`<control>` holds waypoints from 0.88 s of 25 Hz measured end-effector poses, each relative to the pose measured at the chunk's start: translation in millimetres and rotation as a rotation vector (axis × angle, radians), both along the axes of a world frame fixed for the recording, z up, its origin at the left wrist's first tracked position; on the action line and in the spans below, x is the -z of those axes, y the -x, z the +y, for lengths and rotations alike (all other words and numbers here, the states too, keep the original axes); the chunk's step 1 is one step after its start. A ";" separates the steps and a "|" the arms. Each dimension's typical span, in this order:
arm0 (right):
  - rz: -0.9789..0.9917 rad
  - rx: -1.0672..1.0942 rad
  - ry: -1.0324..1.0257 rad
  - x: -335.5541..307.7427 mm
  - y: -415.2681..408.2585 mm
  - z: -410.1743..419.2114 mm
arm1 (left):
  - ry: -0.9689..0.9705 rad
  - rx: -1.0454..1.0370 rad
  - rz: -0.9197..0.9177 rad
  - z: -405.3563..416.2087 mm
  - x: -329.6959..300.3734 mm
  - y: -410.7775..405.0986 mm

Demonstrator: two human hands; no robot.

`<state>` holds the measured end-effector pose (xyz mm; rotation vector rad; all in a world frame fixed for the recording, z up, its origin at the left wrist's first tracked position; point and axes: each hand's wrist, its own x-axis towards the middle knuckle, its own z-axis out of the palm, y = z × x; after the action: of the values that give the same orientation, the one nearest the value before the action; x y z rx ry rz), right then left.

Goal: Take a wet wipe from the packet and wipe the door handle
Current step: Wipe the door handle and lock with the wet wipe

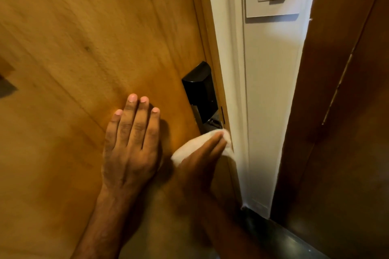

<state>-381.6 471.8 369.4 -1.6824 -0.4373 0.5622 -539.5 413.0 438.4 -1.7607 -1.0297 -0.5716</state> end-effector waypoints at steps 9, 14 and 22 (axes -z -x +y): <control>-0.211 -0.406 0.092 45.1 33.7 -8.1 | -0.135 -0.362 -0.004 19.5 16.3 -12.9; -0.106 -0.343 -0.081 49.2 18.0 4.5 | -0.186 -0.368 -0.066 24.2 21.6 -14.5; -0.139 -0.565 -0.020 41.6 -2.3 -12.5 | -0.212 -0.406 -0.200 30.4 40.7 -23.6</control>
<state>-379.3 459.3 327.8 -1.5785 -1.0326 0.8461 -515.9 443.3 397.7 -1.2807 -1.3701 -0.5805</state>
